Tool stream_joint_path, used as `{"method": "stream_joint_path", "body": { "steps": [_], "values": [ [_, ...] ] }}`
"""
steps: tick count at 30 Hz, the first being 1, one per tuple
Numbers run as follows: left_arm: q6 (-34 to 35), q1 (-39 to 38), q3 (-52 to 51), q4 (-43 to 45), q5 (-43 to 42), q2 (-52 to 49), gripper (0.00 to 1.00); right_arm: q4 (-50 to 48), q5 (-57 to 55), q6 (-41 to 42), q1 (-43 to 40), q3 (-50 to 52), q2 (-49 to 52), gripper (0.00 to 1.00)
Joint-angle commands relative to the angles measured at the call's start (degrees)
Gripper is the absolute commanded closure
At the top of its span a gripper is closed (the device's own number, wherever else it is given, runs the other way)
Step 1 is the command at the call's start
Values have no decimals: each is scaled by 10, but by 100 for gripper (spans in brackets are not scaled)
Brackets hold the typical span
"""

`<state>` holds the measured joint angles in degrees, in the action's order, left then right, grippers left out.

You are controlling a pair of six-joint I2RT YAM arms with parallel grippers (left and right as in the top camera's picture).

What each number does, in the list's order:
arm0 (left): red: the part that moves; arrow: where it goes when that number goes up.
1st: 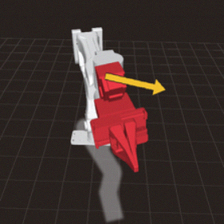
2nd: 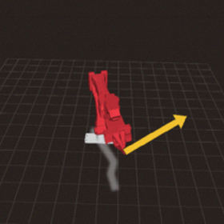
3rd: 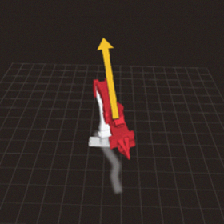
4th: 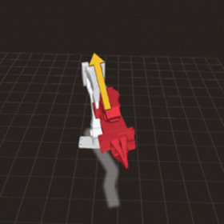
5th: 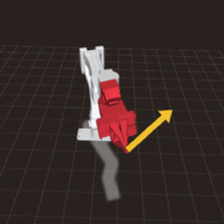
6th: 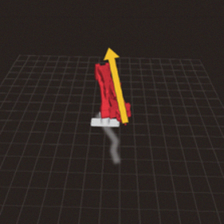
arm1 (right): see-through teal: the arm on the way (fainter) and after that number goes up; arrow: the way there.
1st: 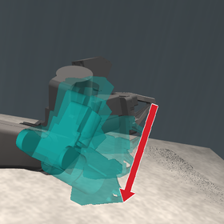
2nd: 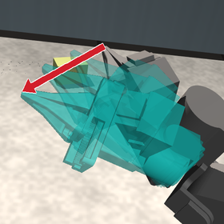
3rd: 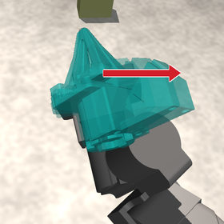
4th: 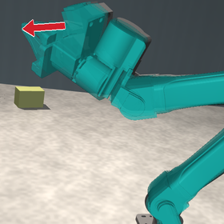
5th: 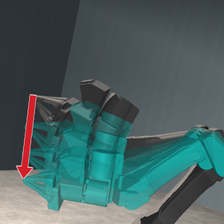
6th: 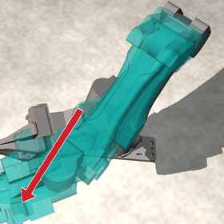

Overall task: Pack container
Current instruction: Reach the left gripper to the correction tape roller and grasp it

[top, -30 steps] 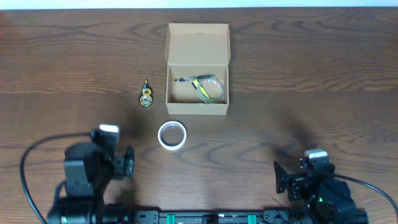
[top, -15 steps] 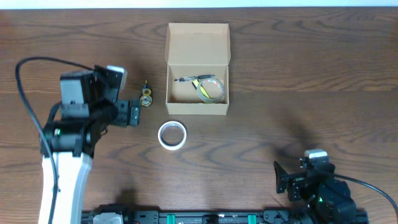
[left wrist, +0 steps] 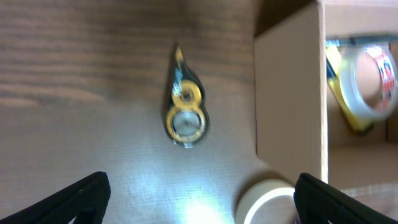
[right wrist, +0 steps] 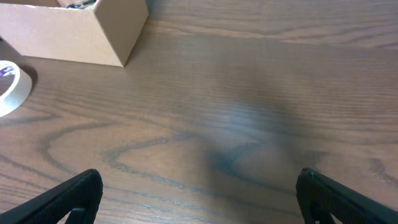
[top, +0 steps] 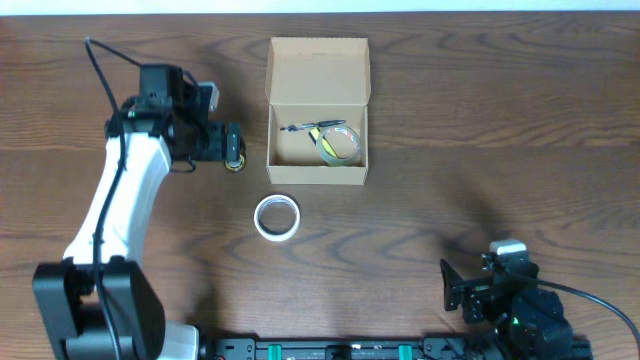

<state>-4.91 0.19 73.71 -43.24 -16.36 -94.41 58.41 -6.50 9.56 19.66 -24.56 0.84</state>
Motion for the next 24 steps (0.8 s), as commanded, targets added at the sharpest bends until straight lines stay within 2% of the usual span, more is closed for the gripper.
{"method": "stream_joint_path", "body": {
  "steps": [1, 6, 10, 15, 24],
  "values": [
    [5, -1, 50, -17, 18, -42, 4, -1, -6, -9, -5, 3, -2, 1],
    [-29, -1, 104, -63, 20, -101, 5, -1, -6, -9, -5, 3, -2, 1],
    [-30, -5, 125, -76, 47, -132, 5, -1, -6, -9, -5, 3, -2, 1],
    [-28, -9, 127, -75, 76, -152, 5, -1, -6, -9, -5, 3, -2, 1],
    [-23, -41, 142, -70, 78, -216, 5, -1, -6, -9, -5, 3, -2, 1]
  ]
}}
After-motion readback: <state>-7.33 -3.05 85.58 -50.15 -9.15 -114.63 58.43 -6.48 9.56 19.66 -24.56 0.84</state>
